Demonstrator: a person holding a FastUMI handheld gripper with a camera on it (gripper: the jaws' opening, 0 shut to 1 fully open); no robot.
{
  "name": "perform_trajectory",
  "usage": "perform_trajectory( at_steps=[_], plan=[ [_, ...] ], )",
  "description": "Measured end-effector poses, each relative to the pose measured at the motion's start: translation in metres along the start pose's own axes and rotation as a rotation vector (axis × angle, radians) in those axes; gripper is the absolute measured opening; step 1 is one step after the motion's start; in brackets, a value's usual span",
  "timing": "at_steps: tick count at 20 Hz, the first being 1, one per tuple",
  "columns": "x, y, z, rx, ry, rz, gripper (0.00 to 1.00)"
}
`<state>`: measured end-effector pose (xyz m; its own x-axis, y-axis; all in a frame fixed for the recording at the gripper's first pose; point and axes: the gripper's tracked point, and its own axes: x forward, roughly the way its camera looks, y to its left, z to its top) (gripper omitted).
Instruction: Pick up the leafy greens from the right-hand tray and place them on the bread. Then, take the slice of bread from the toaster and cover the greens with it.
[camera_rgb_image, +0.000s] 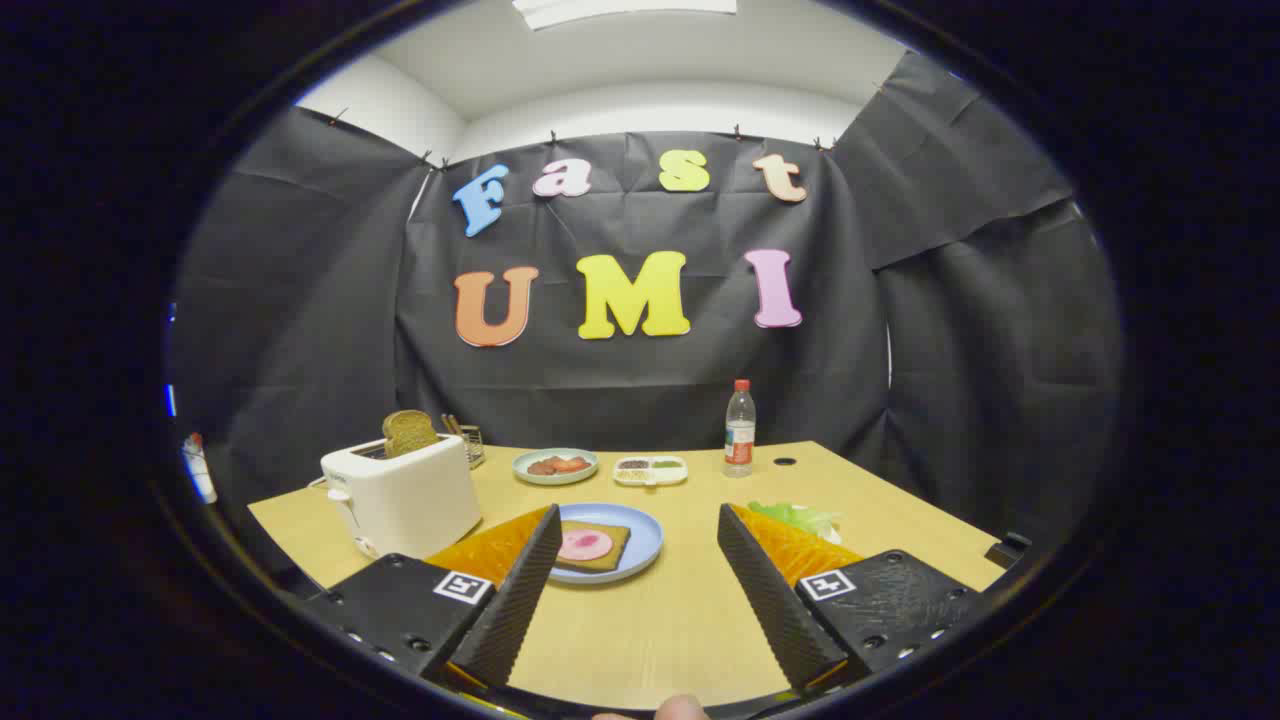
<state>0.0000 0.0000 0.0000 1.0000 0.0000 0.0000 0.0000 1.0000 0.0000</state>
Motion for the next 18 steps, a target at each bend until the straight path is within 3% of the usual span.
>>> perform_trajectory(
  at_steps=[18],
  plan=[
    [0.009, -0.006, -0.011, -0.015, 0.033, -0.012, 0.96]
  ],
)
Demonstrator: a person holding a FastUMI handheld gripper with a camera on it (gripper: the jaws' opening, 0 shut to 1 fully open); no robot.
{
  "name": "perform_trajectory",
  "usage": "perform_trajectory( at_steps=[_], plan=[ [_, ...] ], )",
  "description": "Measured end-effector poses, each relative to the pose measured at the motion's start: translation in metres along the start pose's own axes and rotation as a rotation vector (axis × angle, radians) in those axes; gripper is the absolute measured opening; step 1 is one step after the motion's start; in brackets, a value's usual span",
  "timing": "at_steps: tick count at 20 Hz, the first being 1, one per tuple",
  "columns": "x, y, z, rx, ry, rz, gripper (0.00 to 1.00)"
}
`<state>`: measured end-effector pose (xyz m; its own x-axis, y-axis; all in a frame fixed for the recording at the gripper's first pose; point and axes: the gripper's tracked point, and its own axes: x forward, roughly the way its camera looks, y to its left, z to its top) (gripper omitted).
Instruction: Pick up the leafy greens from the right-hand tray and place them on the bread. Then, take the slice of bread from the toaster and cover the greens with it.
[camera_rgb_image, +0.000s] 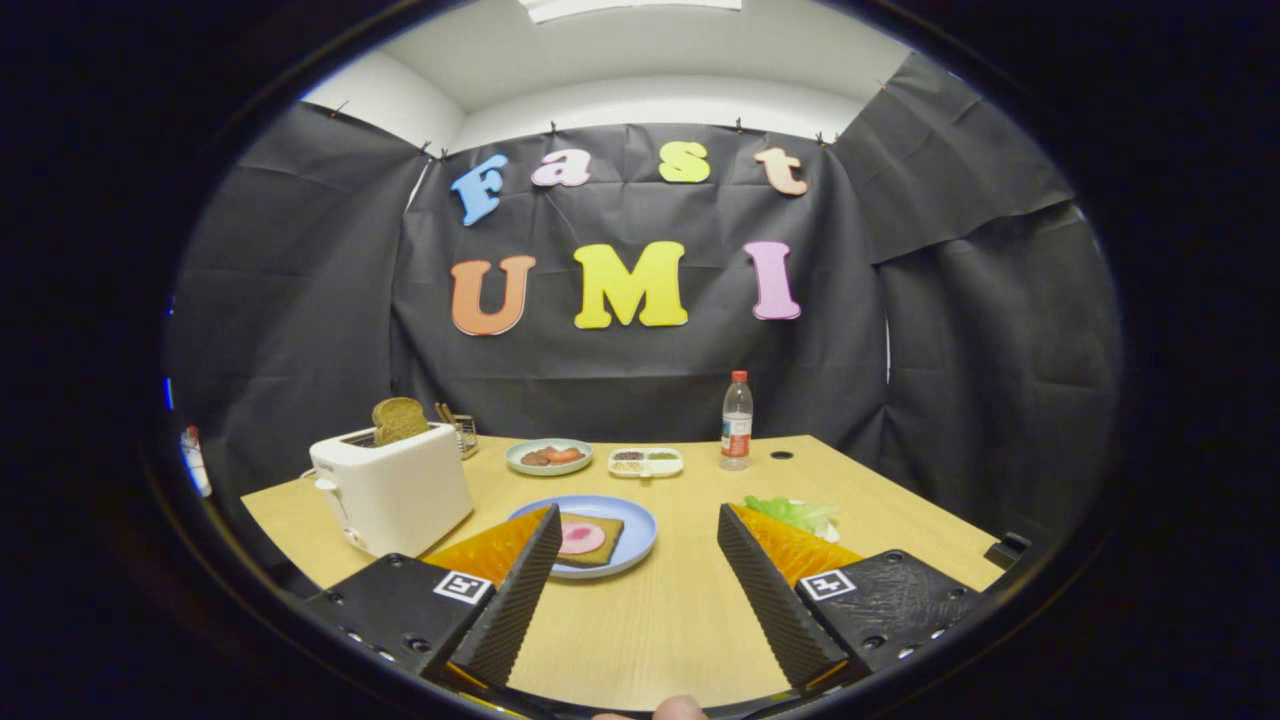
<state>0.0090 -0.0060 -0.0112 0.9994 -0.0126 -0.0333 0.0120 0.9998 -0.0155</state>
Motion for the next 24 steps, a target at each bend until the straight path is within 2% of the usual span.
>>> perform_trajectory(
  at_steps=[10, 14, 16, 19, 24],
  plan=[
    [0.014, -0.022, 0.003, 0.003, 0.010, -0.003, 0.96],
    [0.033, -0.057, 0.010, -0.022, 0.001, -0.048, 0.96],
    [0.048, -0.068, 0.008, -0.022, 0.021, -0.046, 0.96],
    [0.079, -0.098, 0.001, -0.096, 0.066, -0.069, 0.96],
    [0.149, -0.140, -0.027, -0.084, 0.232, -0.074, 0.95]
  ],
)
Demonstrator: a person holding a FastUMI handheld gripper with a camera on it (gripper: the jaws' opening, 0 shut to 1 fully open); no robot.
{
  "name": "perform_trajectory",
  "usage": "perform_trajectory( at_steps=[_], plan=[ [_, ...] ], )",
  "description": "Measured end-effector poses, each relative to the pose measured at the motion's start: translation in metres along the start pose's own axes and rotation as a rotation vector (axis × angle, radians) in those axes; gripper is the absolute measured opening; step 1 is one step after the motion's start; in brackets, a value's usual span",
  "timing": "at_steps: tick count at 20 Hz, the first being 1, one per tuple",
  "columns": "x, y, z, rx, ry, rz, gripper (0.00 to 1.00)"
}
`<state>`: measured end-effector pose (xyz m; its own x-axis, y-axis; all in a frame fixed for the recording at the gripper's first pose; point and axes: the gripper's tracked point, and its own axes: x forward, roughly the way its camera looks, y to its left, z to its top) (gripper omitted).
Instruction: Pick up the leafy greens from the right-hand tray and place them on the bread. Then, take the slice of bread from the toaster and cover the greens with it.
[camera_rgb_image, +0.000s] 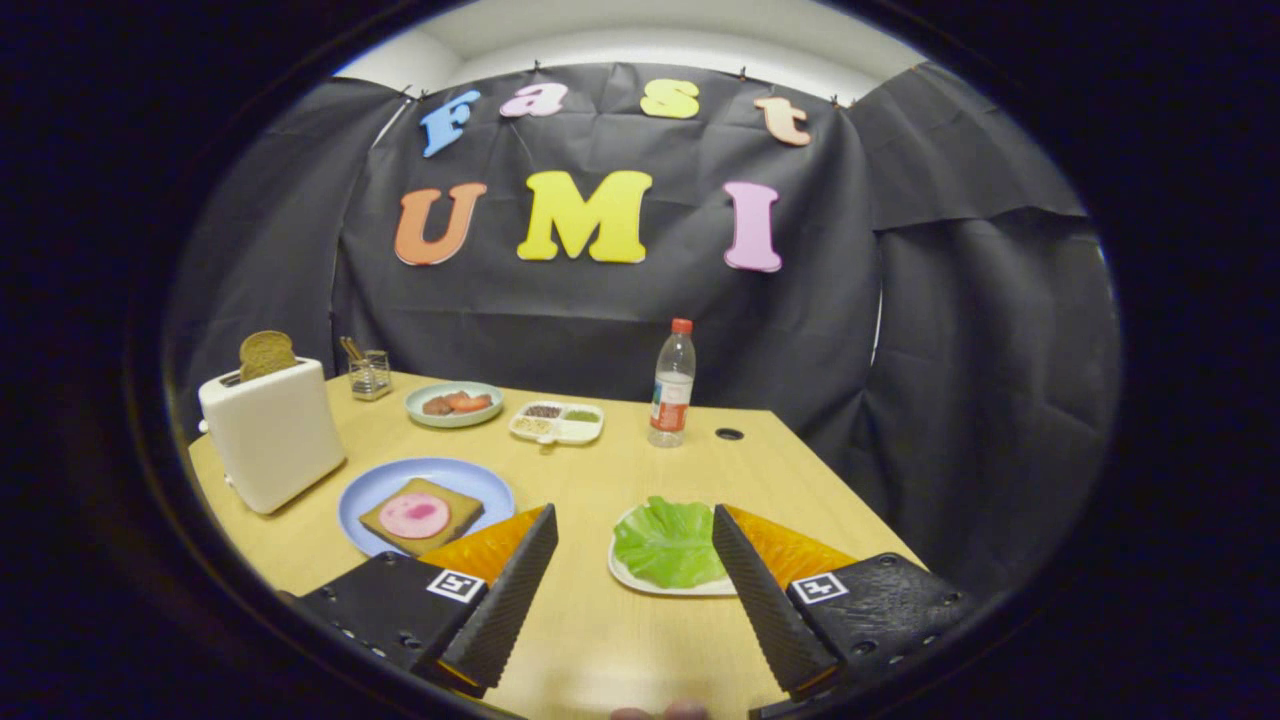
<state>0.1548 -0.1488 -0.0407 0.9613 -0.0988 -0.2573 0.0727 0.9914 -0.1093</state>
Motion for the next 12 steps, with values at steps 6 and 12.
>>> perform_trajectory(
  at_steps=[6, 12],
  plan=[
    [0.087, -0.019, -0.041, -0.013, 0.216, 0.024, 0.96],
    [0.113, -0.026, -0.076, 0.033, 0.337, 0.029, 0.96]
  ],
)
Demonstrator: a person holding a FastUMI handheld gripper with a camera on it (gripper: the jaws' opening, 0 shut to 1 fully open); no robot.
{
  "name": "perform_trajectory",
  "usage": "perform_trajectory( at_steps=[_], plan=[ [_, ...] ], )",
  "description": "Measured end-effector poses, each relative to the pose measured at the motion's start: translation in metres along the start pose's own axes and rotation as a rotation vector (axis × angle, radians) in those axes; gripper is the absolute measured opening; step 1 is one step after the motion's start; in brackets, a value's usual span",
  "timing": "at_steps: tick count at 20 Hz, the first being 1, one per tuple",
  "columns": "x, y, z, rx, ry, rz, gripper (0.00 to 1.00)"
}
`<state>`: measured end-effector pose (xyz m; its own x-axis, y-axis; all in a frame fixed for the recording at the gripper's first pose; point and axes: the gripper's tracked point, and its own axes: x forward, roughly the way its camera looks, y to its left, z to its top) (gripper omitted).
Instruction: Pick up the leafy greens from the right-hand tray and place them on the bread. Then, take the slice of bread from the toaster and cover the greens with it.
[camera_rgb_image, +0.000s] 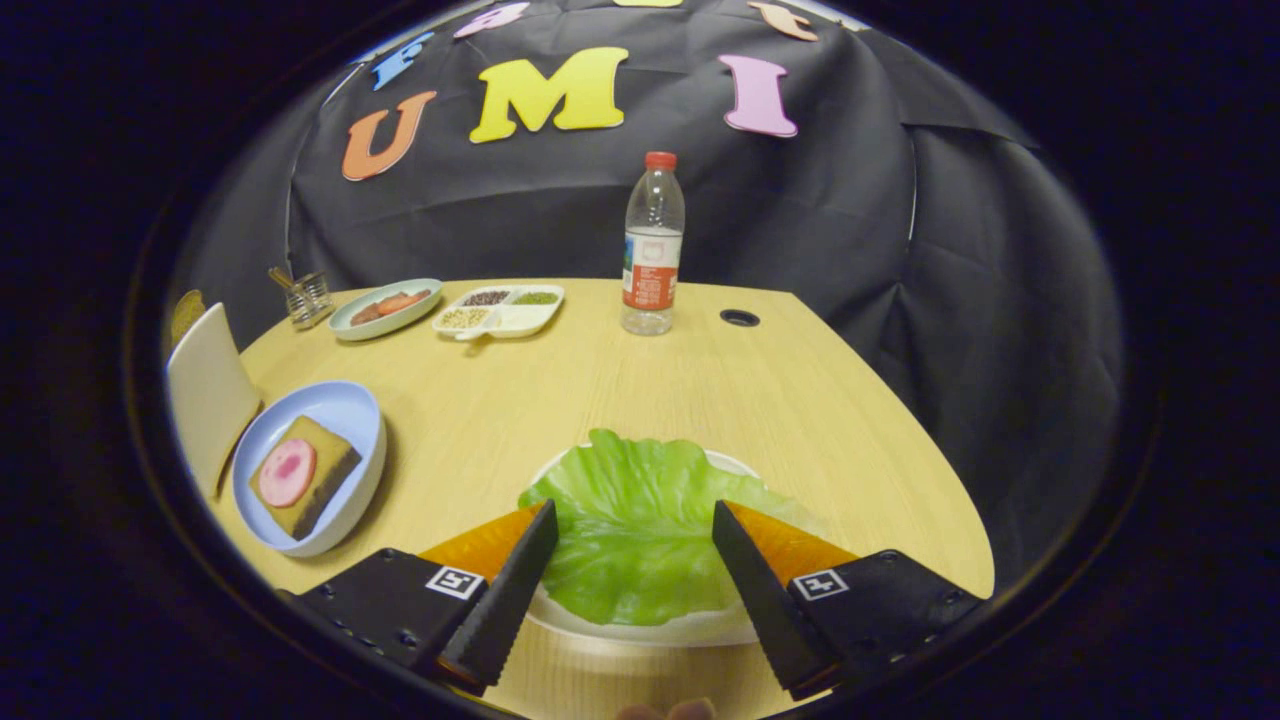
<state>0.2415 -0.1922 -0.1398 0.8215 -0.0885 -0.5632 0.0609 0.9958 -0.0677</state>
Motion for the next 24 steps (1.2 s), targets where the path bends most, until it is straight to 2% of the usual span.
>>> perform_trajectory(
  at_steps=[2, 6, 9, 11, 13, 24],
  plan=[
    [0.004, -0.002, 0.001, 0.032, 0.003, 0.015, 0.98],
    [0.004, -0.008, 0.001, 0.016, 0.016, 0.020, 0.97],
    [0.005, -0.018, 0.002, 0.014, 0.005, -0.021, 0.42],
    [0.005, -0.017, 0.006, 0.032, -0.005, -0.016, 0.05],
    [0.000, -0.015, 0.007, 0.064, -0.004, 0.000, 0.00],
    [-0.078, 0.011, 0.080, 0.135, -0.217, 0.067, 0.00]
  ],
)
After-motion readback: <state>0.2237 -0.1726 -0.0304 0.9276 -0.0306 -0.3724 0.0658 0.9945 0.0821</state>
